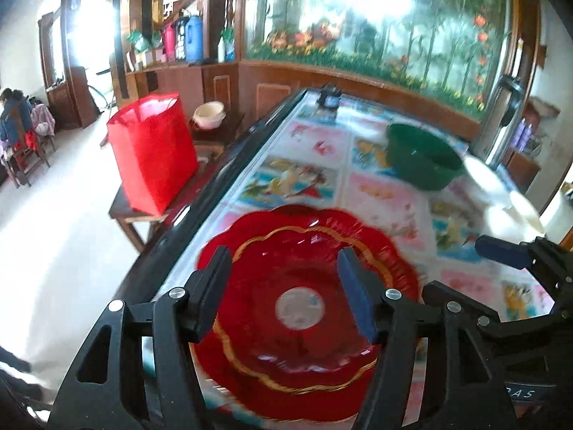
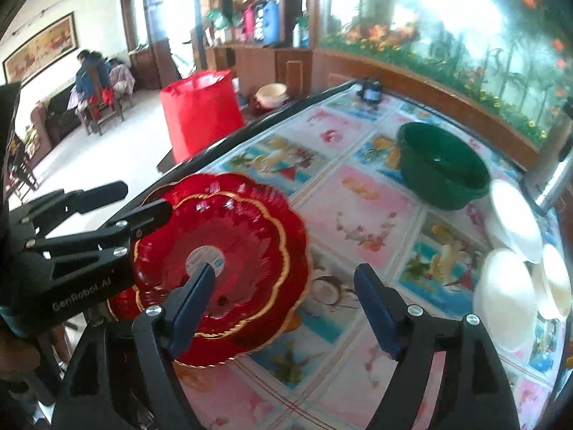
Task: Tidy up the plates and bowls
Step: 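Release the red plates and move the left tool to the green basin, then grasp the rim of the dark green basin with the left tool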
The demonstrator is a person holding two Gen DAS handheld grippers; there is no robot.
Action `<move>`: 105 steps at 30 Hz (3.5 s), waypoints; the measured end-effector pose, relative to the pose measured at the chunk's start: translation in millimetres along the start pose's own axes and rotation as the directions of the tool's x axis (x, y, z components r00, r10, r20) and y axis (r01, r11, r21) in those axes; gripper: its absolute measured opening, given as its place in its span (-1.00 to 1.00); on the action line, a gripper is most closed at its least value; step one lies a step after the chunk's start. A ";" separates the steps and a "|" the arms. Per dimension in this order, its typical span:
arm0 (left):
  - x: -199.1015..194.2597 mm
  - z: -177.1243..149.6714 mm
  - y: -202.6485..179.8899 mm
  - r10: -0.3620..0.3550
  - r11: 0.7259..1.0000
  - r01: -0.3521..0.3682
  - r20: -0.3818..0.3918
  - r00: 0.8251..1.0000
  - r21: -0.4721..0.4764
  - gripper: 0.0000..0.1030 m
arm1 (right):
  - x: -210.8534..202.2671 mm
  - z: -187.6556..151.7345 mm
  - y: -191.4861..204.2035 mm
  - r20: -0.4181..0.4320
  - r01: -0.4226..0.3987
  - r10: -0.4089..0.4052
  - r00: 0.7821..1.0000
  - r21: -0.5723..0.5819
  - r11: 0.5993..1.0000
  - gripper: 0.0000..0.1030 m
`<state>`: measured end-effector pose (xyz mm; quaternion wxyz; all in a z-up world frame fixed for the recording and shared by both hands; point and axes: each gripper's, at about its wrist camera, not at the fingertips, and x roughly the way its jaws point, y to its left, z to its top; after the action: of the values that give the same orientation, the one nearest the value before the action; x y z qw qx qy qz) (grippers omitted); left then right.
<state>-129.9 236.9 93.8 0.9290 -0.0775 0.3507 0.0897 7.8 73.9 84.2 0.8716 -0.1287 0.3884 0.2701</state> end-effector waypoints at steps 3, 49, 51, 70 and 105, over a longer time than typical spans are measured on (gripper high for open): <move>-1.0 1.1 -17.4 -0.022 1.000 0.021 0.015 1.000 0.018 0.20 | -5.3 -2.7 -12.2 0.014 0.024 -0.025 1.000 0.023 0.999 0.61; 49.4 59.0 -138.2 -0.062 0.992 0.061 0.002 0.998 0.115 0.20 | -4.7 -9.8 -144.9 -0.012 0.149 -0.150 0.989 0.224 0.963 0.61; 56.3 67.0 -142.8 -0.060 0.991 0.060 -0.002 0.998 0.116 0.20 | -0.4 -5.7 -150.7 -0.014 0.154 -0.155 0.988 0.221 0.963 0.61; 154.5 137.2 -171.2 -0.011 0.996 0.021 -0.122 0.993 0.087 0.20 | 48.5 47.0 -234.4 -0.028 0.045 -0.038 0.999 0.300 0.953 0.61; 243.0 153.7 -188.6 0.013 0.995 0.013 -0.255 0.967 0.101 0.20 | 145.3 113.6 -279.7 -0.188 0.051 -0.010 0.982 0.214 0.976 0.61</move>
<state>189.1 112.7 61.5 0.8789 -0.0408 0.4713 0.0610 316.7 -52.5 55.4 0.8444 -0.0631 0.4933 0.1992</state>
